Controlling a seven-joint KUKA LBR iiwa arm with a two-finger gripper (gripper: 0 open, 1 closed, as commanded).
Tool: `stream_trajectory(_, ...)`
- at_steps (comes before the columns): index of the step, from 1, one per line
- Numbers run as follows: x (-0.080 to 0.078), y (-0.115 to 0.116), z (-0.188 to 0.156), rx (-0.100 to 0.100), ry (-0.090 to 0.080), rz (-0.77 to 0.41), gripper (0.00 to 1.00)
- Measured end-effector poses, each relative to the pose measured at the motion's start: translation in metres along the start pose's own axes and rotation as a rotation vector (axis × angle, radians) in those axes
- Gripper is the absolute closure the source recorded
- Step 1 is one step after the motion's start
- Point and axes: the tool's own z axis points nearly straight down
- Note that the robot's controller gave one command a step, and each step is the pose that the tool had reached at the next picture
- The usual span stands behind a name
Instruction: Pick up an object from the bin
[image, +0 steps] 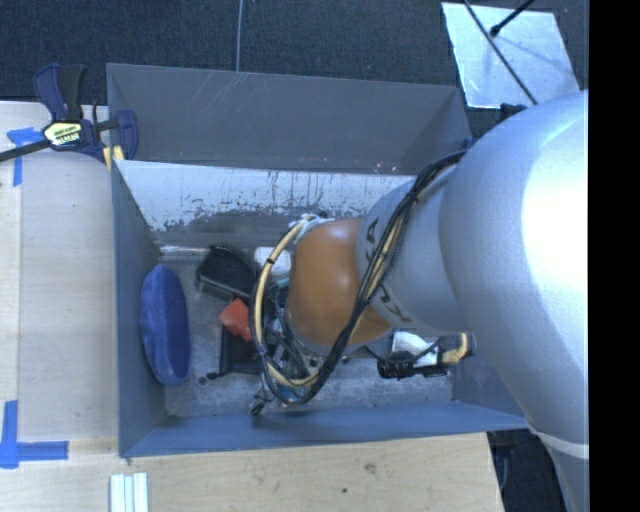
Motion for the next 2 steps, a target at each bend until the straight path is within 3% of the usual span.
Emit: stream_trajectory(2, -0.0007, -0.0005, 0.0001, -0.002, -0.001, 0.001, 0.00)
